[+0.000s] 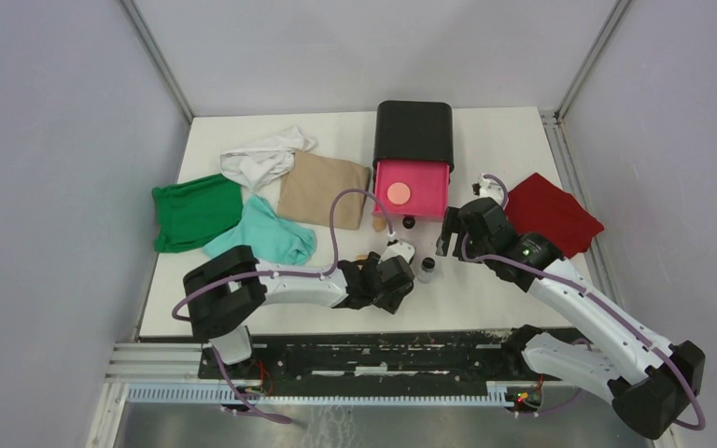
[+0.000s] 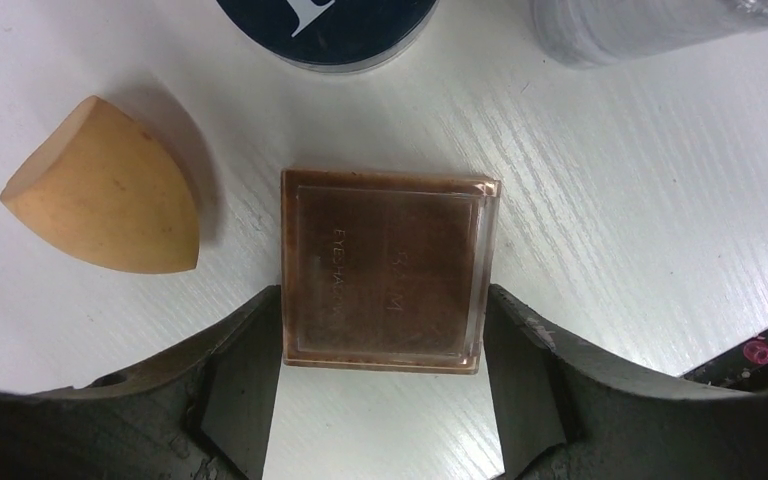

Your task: Organize the makeup

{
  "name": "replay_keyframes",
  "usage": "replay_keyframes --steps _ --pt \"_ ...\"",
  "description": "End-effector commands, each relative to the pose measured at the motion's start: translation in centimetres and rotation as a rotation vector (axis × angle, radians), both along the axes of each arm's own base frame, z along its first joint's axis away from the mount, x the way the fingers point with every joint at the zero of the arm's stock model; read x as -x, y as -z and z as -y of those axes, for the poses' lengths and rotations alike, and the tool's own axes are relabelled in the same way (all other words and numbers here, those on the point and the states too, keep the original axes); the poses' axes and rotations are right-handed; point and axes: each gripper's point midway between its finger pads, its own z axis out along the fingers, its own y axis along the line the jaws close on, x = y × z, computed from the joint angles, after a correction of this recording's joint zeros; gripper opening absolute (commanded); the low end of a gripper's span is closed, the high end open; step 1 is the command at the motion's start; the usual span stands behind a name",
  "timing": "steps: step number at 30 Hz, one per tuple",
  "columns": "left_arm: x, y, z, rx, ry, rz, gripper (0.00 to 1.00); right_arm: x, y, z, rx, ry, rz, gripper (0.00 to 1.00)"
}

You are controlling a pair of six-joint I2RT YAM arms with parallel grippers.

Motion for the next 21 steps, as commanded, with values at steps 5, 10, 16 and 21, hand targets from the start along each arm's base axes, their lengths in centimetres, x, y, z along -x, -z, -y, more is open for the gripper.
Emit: replay_keyframes --steps 5,10,16,21 --pt "0.2 -5.1 0.4 0.129 0.033 0.036 0.57 -0.9 -1.2 0.2 -0.018 0.040 0.064 0.87" --pt "0.1 -10.0 1.0 0.217 0.062 0.083 0.58 -1.0 -1.9 1.6 0.009 0.100 0.097 0.87" --pt "-1.5 -17.5 1.9 0.313 0.069 0.176 0.59 -0.6 -4.1 4.9 0.048 0.228 0.187 0.87" --pt "-5.7 -21.8 3.2 0.374 0.025 0.211 0.59 0.7 -6.5 7.9 0.019 0.339 0.297 0.87"
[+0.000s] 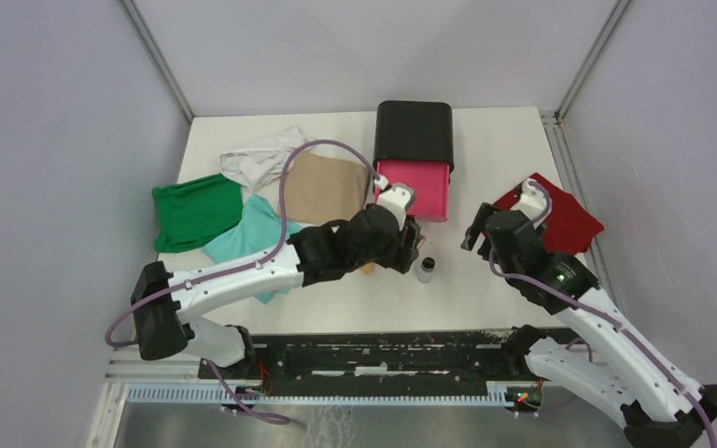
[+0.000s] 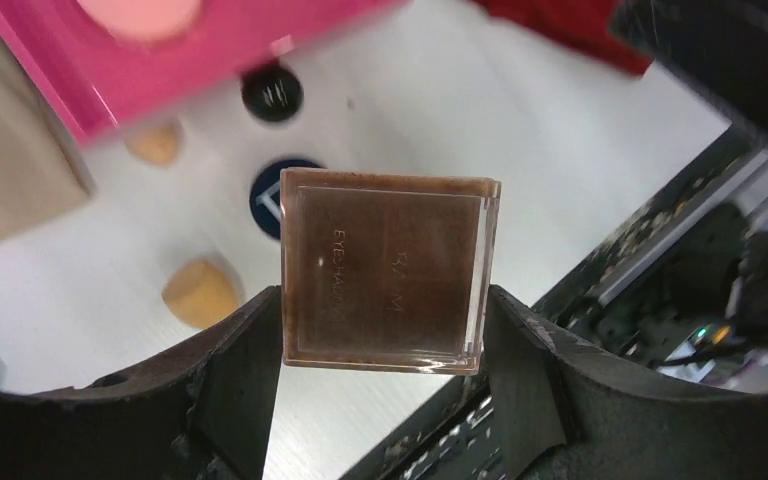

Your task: Organize the makeup

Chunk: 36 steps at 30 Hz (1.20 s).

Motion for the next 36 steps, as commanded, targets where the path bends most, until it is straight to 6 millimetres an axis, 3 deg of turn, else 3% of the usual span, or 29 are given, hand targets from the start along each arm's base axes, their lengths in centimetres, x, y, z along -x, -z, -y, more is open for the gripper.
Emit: replay_keyframes --steps 1,6,15,24,36 --pt "-4.6 -4.7 1.0 0.061 -0.028 0.069 0.58 0.7 -3.2 3.4 -0.011 0.140 0.146 0.86" --pt "-10.4 -6.8 3.1 0.074 -0.088 0.099 0.58 1.2 -4.1 4.1 -0.003 0.141 0.168 0.86" --pt "-16.4 -4.1 6.5 -0.016 -0.162 0.116 0.59 1.8 -3.5 4.0 -0.013 0.142 0.124 0.86" --pt "-18.8 -0.3 6.0 -0.067 -0.267 0.082 0.60 1.9 -3.6 4.3 -0.004 0.146 0.126 0.86" --pt "-20.6 -0.1 6.3 -0.038 -0.314 0.067 0.62 1.6 -3.1 3.5 -0.008 0.121 0.103 0.86"
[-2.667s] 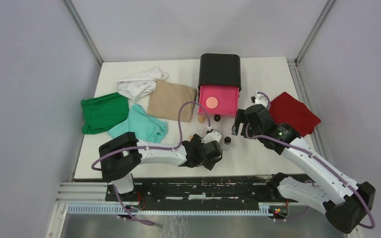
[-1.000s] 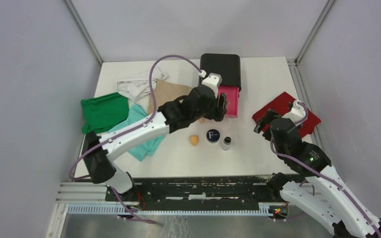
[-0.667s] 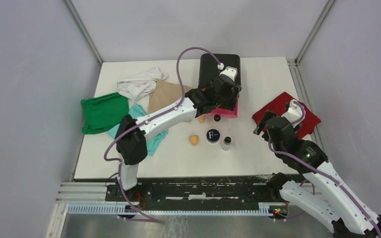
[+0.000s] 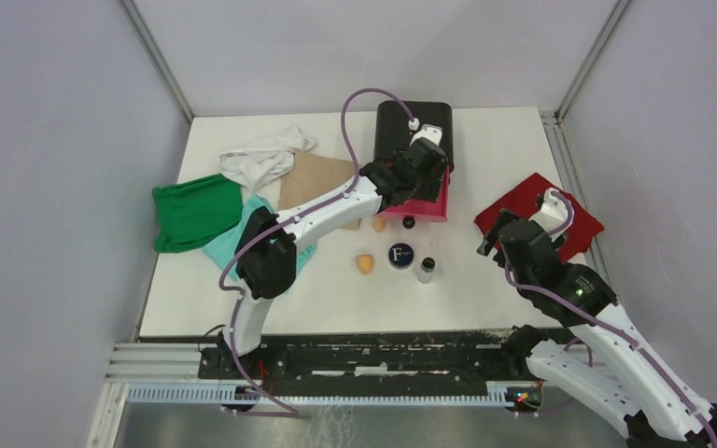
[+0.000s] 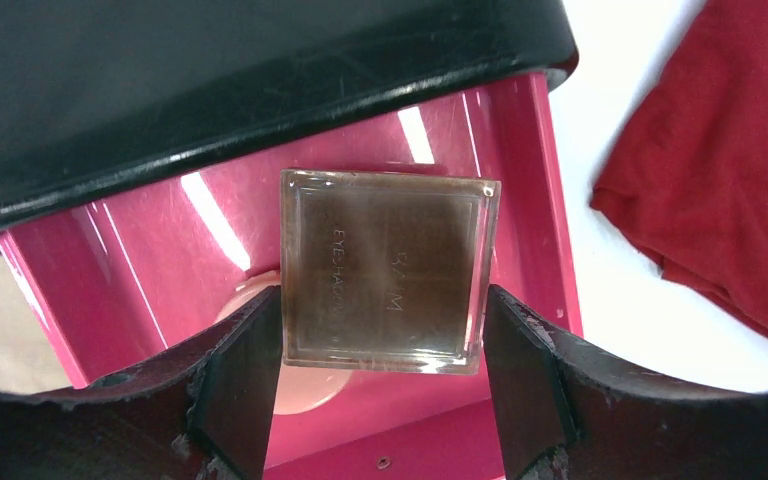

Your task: Organize the makeup

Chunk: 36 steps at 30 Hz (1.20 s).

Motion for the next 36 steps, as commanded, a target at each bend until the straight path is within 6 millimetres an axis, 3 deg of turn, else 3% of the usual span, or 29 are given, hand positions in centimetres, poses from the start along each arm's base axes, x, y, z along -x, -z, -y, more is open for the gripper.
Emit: replay_keyframes --steps 1,20,27,36 --pt "-1.8 -2.8 0.9 0.089 -0.051 0.047 0.62 -0.5 -1.5 -0.4 -0.034 0.000 0.042 0.86" --pt "-3.4 -2.1 0.7 0.072 -0.087 0.045 0.64 -0.3 -1.0 -0.9 -0.058 -0.010 0.024 0.86" --pt "-3.4 -1.9 1.1 0.075 -0.074 0.037 0.82 -0.3 -1.0 -1.1 -0.061 -0.015 0.020 0.86" --pt "-3.1 -2.1 1.1 0.077 -0.060 0.031 0.85 -0.4 -0.9 -1.4 -0.068 -0.028 0.015 0.86"
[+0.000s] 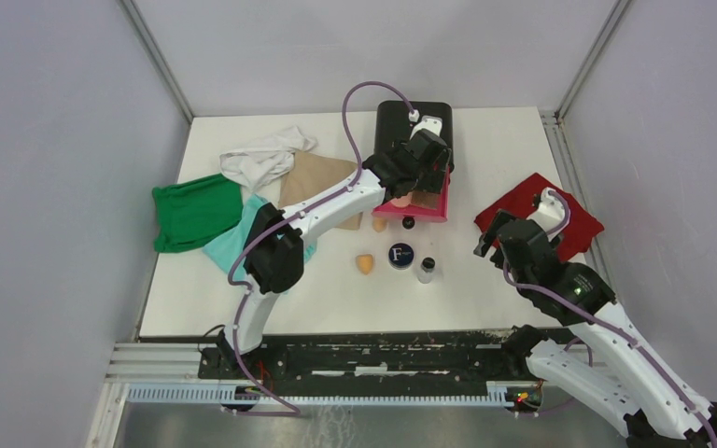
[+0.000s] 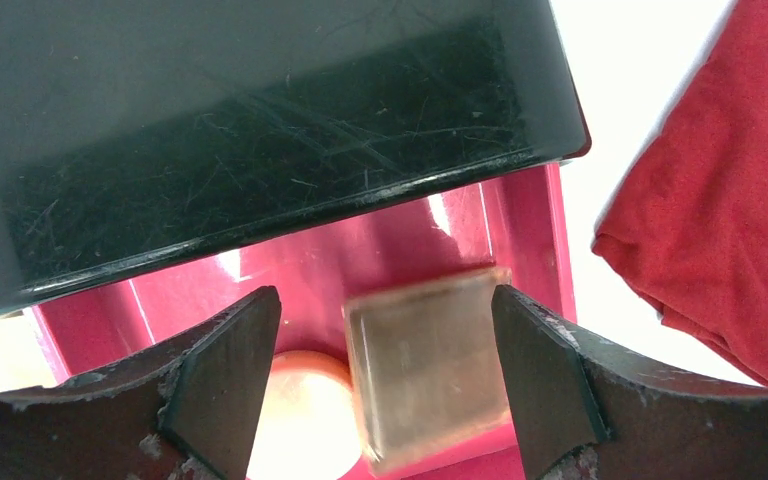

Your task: Organize the makeup

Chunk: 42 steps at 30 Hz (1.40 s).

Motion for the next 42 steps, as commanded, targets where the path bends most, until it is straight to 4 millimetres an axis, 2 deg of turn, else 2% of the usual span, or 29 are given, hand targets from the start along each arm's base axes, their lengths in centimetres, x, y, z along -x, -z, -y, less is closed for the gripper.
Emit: replay_keyframes --steps 1,9,12,17,21,25,27,32,35,37,42 --pt "-0.5 -1.7 0.5 0.062 -0.022 0.011 0.86 -0.5 -1.3 -0.6 -0.036 -0.007 0.038 0.86" --pt "1.1 -2.8 0.8 0.094 0.033 -0.020 0.89 -1.3 -1.3 -3.0 -0.063 -0.110 0.023 0.86" --pt "2.0 -3.7 0.7 0.109 0.055 -0.022 0.89 -1.6 -1.3 -3.6 -0.062 -0.128 0.016 0.86" --pt "4.5 -6.5 0.2 0.139 0.107 -0.009 0.89 -2.1 -1.5 -4.8 -0.068 -0.184 0.017 0.86" --pt "6.8 -8.6 -1.3 0.150 0.133 0.012 0.88 -2.4 -1.4 -6.1 -0.086 -0.240 0.010 0.85" --pt "9.1 -9.9 -4.2 0.168 0.127 0.038 0.89 -2.6 -1.6 -6.6 -0.091 -0.268 0.019 0.85" --pt "10.3 -9.2 -5.9 0.163 0.120 0.033 0.88 -2.7 -1.6 -6.7 -0.090 -0.270 0.020 0.85" --pt "13.1 -4.5 -9.9 0.125 0.080 -0.015 0.88 -2.8 -1.2 -6.7 -0.088 -0.265 0.012 0.85" --pt "14.5 -2.3 -11.3 0.105 0.056 -0.031 0.87 -2.9 -0.9 -6.9 -0.092 -0.268 0.006 0.85" --pt "15.5 -1.0 -11.5 0.087 0.061 -0.041 0.86 -2.9 -0.6 -7.0 -0.091 -0.266 -0.001 0.85" --pt "17.8 1.4 -9.3 0.023 0.116 -0.013 0.86 -2.8 -0.5 -6.4 -0.088 -0.238 0.005 0.85"
